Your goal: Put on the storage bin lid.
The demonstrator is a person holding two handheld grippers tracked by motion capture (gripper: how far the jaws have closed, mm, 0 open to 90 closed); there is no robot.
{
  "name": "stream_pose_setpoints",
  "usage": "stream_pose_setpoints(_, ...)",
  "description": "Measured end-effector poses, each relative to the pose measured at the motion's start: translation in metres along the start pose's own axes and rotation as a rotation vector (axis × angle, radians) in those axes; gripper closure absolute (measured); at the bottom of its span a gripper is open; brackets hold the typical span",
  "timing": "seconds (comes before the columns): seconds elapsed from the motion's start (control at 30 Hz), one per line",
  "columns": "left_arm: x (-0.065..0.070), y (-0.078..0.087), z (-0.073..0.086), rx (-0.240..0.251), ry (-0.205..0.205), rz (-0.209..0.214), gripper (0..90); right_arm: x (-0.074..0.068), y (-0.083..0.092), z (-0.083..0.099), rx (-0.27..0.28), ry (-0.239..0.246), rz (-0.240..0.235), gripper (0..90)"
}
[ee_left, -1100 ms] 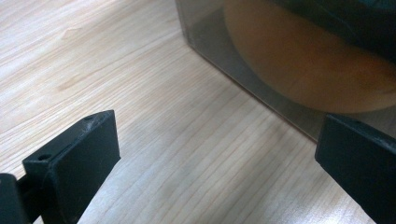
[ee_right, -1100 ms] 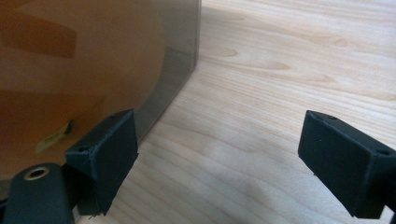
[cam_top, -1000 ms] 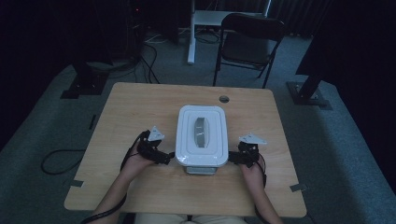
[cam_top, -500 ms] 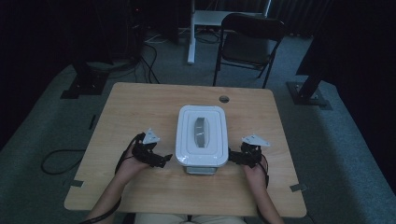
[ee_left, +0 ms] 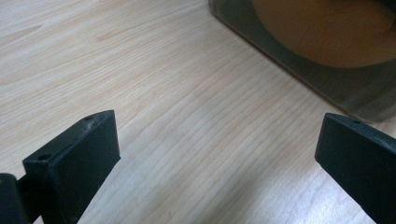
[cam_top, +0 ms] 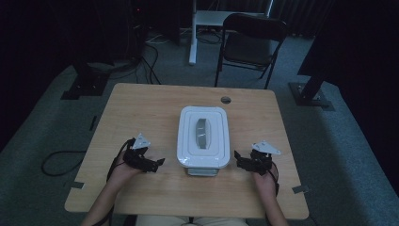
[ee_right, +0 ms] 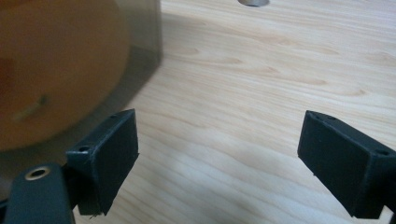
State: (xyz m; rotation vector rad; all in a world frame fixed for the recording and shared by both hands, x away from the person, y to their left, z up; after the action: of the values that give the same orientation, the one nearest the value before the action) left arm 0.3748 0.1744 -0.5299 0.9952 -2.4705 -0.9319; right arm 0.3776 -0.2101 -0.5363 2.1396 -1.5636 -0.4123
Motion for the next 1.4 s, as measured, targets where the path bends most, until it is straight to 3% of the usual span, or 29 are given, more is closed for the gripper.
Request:
stream_pose_setpoints(0.17, -0.003, 0.006, 0.008, -0.011, -0.006, -0.019, 0.5, 0.007, 0.004, 0.007, -0.018, 0.001, 0.019, 12.0)
stream_pose_setpoints(0.37, -0.009, 0.014, 0.022, -0.015, 0.026, -0.029, 0.5, 0.017, 0.012, 0.016, -0.022, -0.03, 0.045, 12.0)
stream_pose_setpoints(0.53, -0.016, 0.019, 0.034, -0.035, 0.064, -0.09, 0.5, 0.026, 0.02, 0.021, -0.024, -0.046, 0.069, 12.0)
stream_pose_setpoints(0.63, -0.019, 0.022, 0.039, -0.036, 0.095, -0.087, 0.5, 0.033, 0.025, 0.025, -0.03, -0.055, 0.086, 12.1)
stream_pose_setpoints(0.8, -0.02, 0.026, 0.044, -0.033, 0.104, -0.082, 0.5, 0.043, 0.031, 0.034, -0.052, -0.051, 0.126, 13.7)
stream_pose_setpoints(0.87, -0.023, 0.029, 0.048, -0.042, 0.101, -0.146, 0.5, 0.046, 0.032, 0.036, -0.057, -0.052, 0.138, 13.7)
stream_pose_setpoints(1.23, -0.033, 0.044, 0.063, -0.033, 0.157, -0.164, 0.5, 0.061, 0.044, 0.046, -0.067, -0.094, 0.173, 13.6)
stream_pose_setpoints(1.27, -0.036, 0.047, 0.067, -0.032, 0.167, -0.169, 0.5, 0.065, 0.047, 0.05, -0.078, -0.114, 0.194, 13.6)
stream_pose_setpoints(1.4, -0.04, 0.052, 0.074, -0.028, 0.191, -0.183, 0.5, 0.071, 0.051, 0.056, -0.095, -0.111, 0.215, 13.6)
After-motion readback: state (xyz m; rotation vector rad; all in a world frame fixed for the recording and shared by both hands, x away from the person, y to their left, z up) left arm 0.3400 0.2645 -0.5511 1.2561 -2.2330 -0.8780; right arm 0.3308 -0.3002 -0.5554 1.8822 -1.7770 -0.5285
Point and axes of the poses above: each handheld gripper's, and its own axes: y roughly backward along the jaws, z roughly out of its underside, x roughly to its right, the point moved 6 cm from there along -y, roughly forward along the jaws, and after that the axes turned 4 degrees about z, right-handed, at the moved point
